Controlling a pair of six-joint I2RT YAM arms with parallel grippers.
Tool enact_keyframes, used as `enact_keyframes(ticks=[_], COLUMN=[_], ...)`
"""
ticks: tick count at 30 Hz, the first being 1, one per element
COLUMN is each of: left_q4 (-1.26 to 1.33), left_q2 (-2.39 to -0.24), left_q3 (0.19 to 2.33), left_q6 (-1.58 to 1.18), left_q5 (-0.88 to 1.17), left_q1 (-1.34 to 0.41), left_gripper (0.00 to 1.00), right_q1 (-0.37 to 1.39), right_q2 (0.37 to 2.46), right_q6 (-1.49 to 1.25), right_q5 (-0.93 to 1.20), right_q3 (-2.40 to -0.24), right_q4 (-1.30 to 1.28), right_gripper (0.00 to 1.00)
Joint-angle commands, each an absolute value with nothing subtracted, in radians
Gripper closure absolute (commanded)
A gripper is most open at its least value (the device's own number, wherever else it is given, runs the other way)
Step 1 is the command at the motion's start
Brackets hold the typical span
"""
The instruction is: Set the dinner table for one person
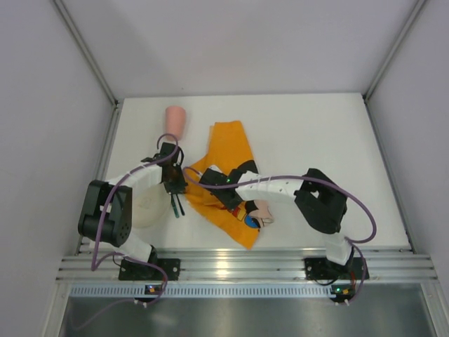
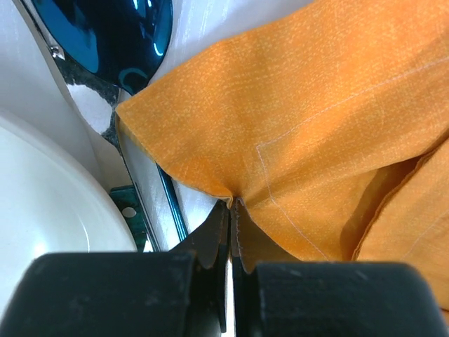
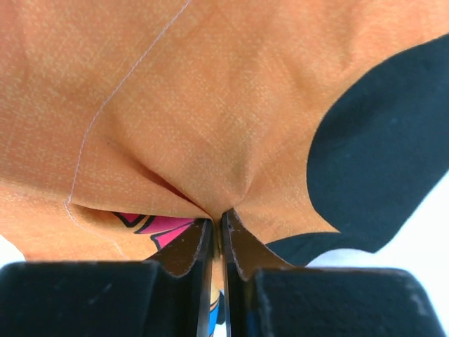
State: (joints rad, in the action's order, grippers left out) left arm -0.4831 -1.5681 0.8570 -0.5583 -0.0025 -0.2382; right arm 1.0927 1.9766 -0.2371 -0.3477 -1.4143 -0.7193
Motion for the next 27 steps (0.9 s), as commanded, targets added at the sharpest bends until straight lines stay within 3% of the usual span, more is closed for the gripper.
enact_keyframes(ticks=[1, 4, 5, 8, 11, 13, 14, 16, 19, 20, 23, 27], left_q4=[-0.546, -0.54, -0.538, -0.525, -0.514, -0.511, -0.511, -0.511, -0.514, -0.514, -0.517, -0.525], left_q2=[-1.565, -1.577, -1.58, -1.594, -1.601, -1.605, -1.603, -1.603, -1.603, -1.601, -1.6, -1.594], left_q3=[0.874, 0.881, 0.881, 0.877, 0.874, 0.873, 0.873, 0.874, 0.874, 0.874, 0.874, 0.873], left_q6=[-0.528, -0.52, -0.52, -0.52, -0.522, -0.522, -0.522, -0.52, -0.515, -0.514, -0.511, -0.511], left_q5=[-0.041, -0.04, -0.04, -0.032, -0.028, -0.026, -0.025, -0.023, -0.021, -0.023, -0.023, -0.023], left_q1=[-0.235, -0.236, -0.236, -0.238, -0.242, -0.245, -0.247, -0.248, -0.249, -0.249, -0.249, -0.249], left_gripper=[1.0, 1.0, 1.0, 1.0, 1.0, 1.0, 1.0, 1.0, 1.0, 1.0, 1.0, 1.0], right_q1=[1.091, 1.085, 1.083, 1.078, 1.072, 1.065, 1.063, 1.055, 1.057, 1.061, 1.101, 1.114], right_q2=[1.942, 1.91, 1.889, 1.868, 1.881, 1.888, 1.894, 1.899, 1.908, 1.892, 1.875, 1.924], right_q6=[-0.239, -0.247, -0.247, -0.247, -0.248, -0.255, -0.256, -0.261, -0.241, -0.235, -0.213, -0.213], right_q5=[-0.431, -0.433, -0.431, -0.423, -0.426, -0.42, -0.416, -0.39, -0.278, -0.235, -0.175, -0.129], right_q3=[-1.506, -1.595, -1.604, -1.638, -1.655, -1.652, -1.645, -1.628, -1.626, -1.617, -1.592, -1.595], right_q4=[-0.744, -0.83, -0.836, -0.848, -0.862, -0.859, -0.853, -0.833, -0.804, -0.781, -0.709, -0.696], right_gripper=[0.94, 0.87, 0.77, 0.6, 0.52, 0.6, 0.75, 0.75, 0.53, 0.41, 0.29, 0.28])
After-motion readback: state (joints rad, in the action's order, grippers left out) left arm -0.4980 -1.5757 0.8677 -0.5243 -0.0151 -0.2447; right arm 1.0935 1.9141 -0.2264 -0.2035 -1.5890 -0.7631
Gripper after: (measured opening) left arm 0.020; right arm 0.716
